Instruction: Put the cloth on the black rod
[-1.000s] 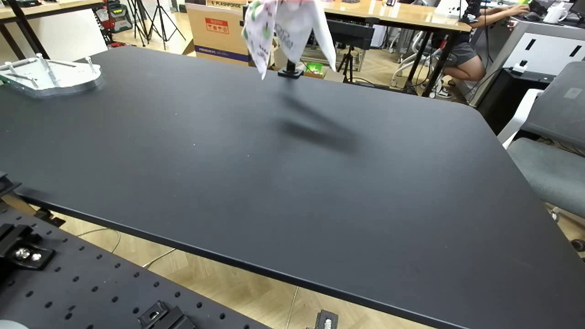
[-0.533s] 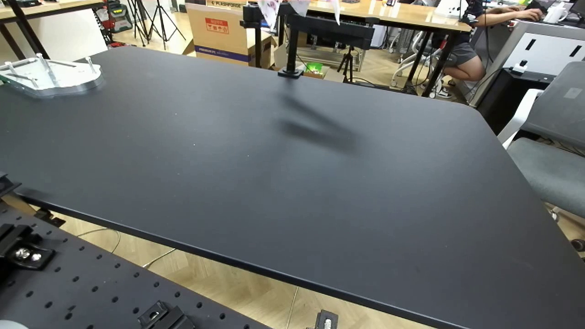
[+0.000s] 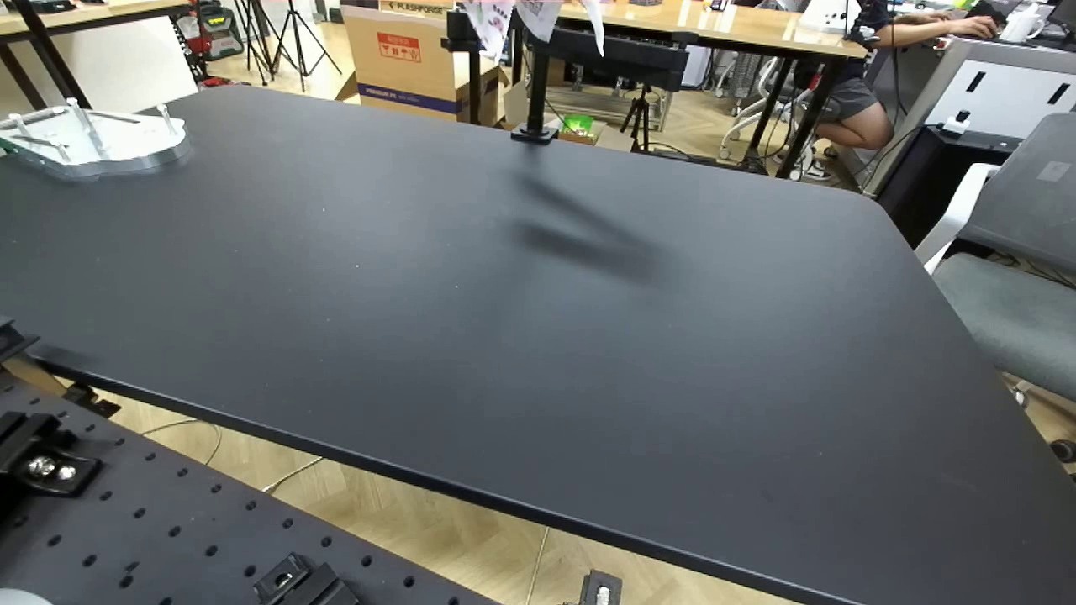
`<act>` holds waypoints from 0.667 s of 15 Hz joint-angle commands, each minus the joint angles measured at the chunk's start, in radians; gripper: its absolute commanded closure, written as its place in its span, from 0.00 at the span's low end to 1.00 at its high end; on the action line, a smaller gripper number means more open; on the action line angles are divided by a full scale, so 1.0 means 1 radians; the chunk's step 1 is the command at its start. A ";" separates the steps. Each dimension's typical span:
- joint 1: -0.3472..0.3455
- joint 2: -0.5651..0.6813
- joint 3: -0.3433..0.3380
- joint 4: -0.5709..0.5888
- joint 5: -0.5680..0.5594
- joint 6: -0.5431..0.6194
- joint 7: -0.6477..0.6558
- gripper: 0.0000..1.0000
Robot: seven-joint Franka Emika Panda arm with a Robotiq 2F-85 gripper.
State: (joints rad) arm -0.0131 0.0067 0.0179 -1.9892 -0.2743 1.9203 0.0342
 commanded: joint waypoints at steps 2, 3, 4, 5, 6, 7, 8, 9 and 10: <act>0.016 0.035 0.002 0.046 -0.025 0.002 0.003 0.99; 0.020 0.048 0.005 0.063 -0.034 -0.005 0.008 0.99; 0.026 0.069 0.008 0.089 -0.042 -0.013 0.001 0.99; 0.032 0.086 0.010 0.109 -0.045 -0.014 -0.001 0.99; 0.038 0.107 0.014 0.135 -0.045 -0.018 -0.003 0.99; 0.045 0.125 0.017 0.157 -0.048 -0.020 -0.004 0.99; 0.052 0.144 0.021 0.183 -0.051 -0.019 -0.005 0.99; 0.060 0.160 0.023 0.207 -0.058 -0.020 -0.005 0.99; 0.068 0.173 0.026 0.230 -0.066 -0.020 -0.007 0.99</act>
State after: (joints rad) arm 0.0347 0.1174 0.0382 -1.8651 -0.3153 1.9324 0.0324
